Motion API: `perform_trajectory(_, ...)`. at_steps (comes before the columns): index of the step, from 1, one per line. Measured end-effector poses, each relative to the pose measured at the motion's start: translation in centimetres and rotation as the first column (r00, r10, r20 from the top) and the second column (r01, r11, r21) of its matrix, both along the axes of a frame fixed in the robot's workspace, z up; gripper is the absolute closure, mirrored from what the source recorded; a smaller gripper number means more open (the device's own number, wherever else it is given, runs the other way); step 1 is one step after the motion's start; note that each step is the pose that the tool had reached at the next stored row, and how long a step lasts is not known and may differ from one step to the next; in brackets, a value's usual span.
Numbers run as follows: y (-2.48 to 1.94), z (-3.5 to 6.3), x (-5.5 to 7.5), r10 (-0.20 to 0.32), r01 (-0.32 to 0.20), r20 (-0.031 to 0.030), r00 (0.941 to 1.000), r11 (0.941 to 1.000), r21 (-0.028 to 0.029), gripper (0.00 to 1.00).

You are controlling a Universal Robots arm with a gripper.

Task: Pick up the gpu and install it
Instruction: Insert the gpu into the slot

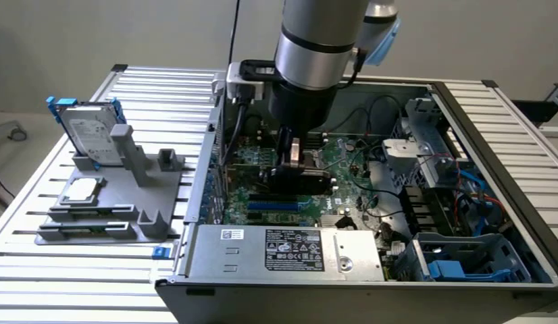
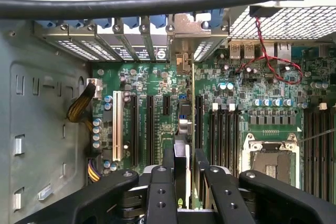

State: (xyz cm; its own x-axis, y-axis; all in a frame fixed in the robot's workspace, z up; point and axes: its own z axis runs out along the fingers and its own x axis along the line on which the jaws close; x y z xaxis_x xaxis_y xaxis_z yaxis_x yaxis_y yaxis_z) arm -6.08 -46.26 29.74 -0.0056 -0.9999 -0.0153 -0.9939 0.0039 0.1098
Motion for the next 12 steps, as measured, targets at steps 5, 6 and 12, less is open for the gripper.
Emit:
perform_trajectory(5,0.0,-0.19,-0.09,0.0,0.0,0.0,1.0,1.0,-0.0001,0.73)
perform_trajectory(6,0.0,-0.24,-0.11,0.0,0.0,0.0001,1.0,1.0,-0.0001,0.73)
perform_trajectory(12,0.0,-0.49,-0.26,0.0,0.0,0.0001,1.0,1.0,-0.0001,0.73)
